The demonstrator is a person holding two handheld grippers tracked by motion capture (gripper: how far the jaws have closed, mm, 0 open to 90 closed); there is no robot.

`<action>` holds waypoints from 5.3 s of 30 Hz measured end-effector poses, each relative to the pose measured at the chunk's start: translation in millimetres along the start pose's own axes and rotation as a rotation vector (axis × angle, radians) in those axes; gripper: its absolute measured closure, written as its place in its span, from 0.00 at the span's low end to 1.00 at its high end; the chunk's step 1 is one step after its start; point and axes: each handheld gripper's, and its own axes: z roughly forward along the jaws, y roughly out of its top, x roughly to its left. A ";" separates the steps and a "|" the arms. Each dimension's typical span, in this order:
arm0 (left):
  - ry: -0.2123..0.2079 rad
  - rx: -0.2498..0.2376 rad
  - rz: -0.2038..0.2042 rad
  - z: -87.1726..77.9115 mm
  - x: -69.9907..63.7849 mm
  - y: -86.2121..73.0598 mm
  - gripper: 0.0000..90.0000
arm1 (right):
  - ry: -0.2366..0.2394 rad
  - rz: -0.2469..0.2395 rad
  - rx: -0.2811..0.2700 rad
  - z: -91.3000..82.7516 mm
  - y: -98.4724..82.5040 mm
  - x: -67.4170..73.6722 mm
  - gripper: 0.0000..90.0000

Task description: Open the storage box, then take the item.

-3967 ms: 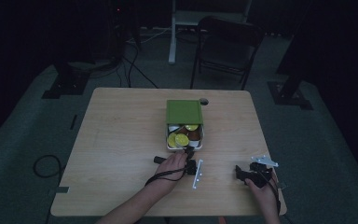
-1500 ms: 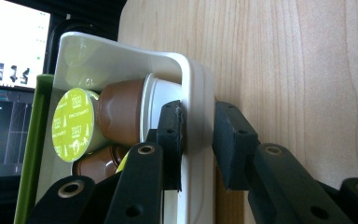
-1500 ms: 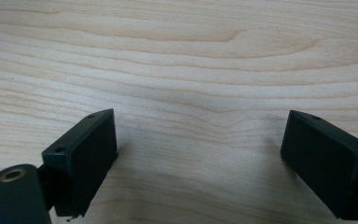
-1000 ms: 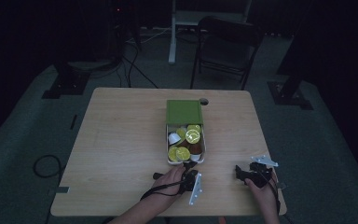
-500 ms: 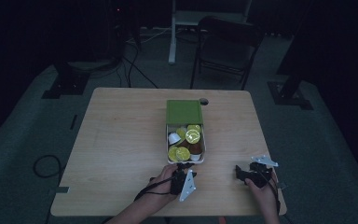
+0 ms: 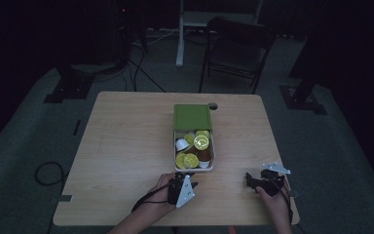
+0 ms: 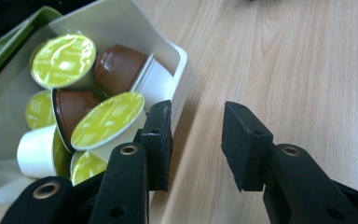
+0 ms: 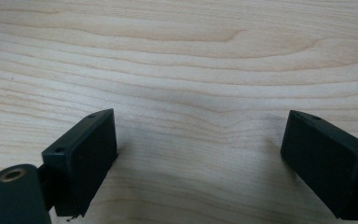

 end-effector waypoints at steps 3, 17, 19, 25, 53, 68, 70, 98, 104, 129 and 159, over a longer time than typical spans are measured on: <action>-0.002 0.005 -0.016 -2.4 0.9 -3.5 0.71 | 0.000 0.000 0.000 0.0 0.0 0.0 0.11; -0.008 0.045 -0.101 -14.9 6.7 -27.4 0.70 | 0.000 0.000 0.000 0.0 0.0 0.0 0.11; -0.008 0.046 -0.114 -16.5 7.7 -29.8 0.69 | 0.000 0.000 0.000 0.0 0.0 0.0 0.11; 0.003 0.060 -0.143 -23.2 10.7 -38.6 0.69 | 0.000 0.000 0.000 0.0 0.0 0.0 0.11; 0.131 0.090 -0.367 -55.4 41.9 -91.3 0.58 | 0.000 0.000 0.000 0.0 0.0 0.0 0.11; 0.168 0.057 -0.495 -68.6 53.3 -112.4 0.40 | 0.000 0.001 0.000 0.0 0.0 0.1 0.11; 0.164 0.056 -0.520 -70.2 55.0 -115.9 0.36 | 0.000 0.001 0.000 0.0 0.0 0.1 0.11; 0.233 0.077 -0.744 -102.2 71.4 -172.3 0.19 | 0.000 0.001 0.000 -0.1 0.0 0.0 0.11; 0.261 0.108 -0.742 -108.8 73.2 -182.2 0.19 | 0.000 0.001 0.001 -0.1 0.0 0.0 0.11; 0.295 0.337 -0.846 -105.8 72.1 -191.1 0.17 | 0.000 0.001 0.001 -0.1 0.0 0.0 0.11; 0.272 0.348 -0.907 -103.9 73.3 -192.2 0.10 | -0.011 0.010 0.024 -3.5 1.6 9.1 0.11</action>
